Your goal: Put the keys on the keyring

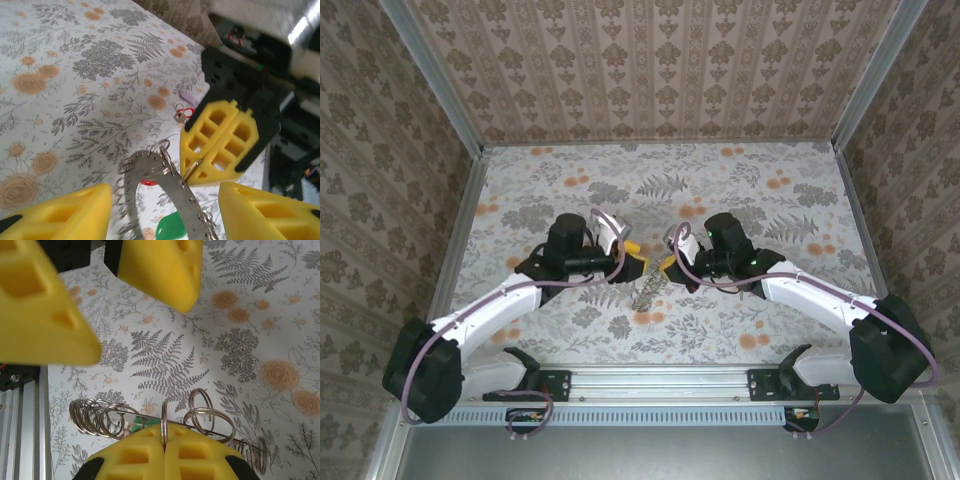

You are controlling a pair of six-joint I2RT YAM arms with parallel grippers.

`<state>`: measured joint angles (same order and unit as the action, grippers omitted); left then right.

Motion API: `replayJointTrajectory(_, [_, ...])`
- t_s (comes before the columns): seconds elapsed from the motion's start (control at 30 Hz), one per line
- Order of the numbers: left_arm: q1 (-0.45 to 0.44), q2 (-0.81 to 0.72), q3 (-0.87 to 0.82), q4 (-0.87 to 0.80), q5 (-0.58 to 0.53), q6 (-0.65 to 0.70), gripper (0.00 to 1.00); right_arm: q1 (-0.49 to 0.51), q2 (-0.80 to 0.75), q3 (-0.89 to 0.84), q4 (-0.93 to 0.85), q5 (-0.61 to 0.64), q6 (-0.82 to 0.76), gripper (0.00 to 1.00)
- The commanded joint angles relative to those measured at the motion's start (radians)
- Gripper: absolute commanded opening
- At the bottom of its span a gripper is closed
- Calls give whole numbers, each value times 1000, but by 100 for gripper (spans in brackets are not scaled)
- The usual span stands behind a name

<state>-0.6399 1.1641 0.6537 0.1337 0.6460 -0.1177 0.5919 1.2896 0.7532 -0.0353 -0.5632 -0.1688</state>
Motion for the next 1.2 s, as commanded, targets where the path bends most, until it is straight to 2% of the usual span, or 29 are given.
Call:
replayJointTrajectory(0.0, [-21, -51, -43, 8, -80, 238, 59, 4, -32, 8, 2, -58, -84, 0])
replayJointTrajectory(0.13, [-20, -69, -37, -60, -141, 331, 58, 9, -53, -12, -9, -56, -145, 0])
replayJointTrajectory(0.27, [-20, -39, -7, -103, -136, 386, 57, 19, -75, -30, -11, -51, -208, 0])
replayJointTrajectory(0.53, [-30, -8, 6, -107, -15, 486, 59, 22, -98, -44, -26, -50, -270, 0])
replayJointTrajectory(0.87, [-59, 80, 65, -118, -33, 528, 57, 25, -99, -53, -14, -79, -263, 0])
replayJointTrajectory(1.1, [-64, 130, 94, -86, -26, 535, 52, 28, -95, -49, -13, -93, -267, 0])
replayJointTrajectory(1.17, [-64, 138, 102, -84, -15, 535, 48, 28, -93, -48, -13, -95, -266, 0])
